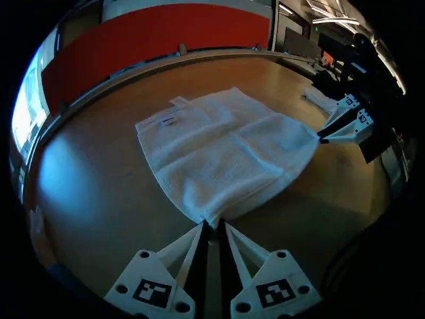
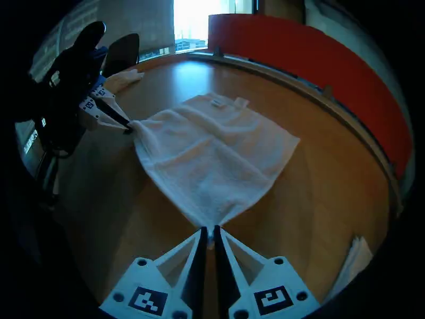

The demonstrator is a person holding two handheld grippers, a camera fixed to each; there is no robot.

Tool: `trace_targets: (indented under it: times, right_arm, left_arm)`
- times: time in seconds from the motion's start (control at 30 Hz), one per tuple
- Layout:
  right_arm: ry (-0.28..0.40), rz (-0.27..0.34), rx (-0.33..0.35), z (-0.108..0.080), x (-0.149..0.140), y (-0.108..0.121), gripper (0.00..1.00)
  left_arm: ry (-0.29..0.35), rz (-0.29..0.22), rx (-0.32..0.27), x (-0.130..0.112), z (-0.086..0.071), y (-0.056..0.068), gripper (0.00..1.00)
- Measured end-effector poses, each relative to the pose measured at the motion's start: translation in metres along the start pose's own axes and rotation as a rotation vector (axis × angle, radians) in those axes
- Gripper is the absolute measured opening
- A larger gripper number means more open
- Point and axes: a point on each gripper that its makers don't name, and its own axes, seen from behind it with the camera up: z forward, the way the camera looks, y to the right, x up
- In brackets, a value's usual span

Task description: Fold towel

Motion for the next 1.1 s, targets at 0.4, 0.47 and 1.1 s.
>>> trace_targets:
  times: [0.4,0.47,1.1]
  right_arm:
    - [0.101,-0.014,-0.018,-0.04,0.05,0.005,0.09]
    - [0.115,-0.015,-0.018,-0.048,0.057,0.004,0.09]
    - [0.169,-0.031,-0.023,-0.108,0.083,-0.006,0.09]
  left_arm:
    - [-0.005,-0.007,0.007,0.026,-0.042,0.001,0.13]
    - [-0.007,-0.006,0.009,0.03,-0.05,0.003,0.13]
    - [-0.038,0.003,-0.021,0.044,-0.106,0.031,0.13]
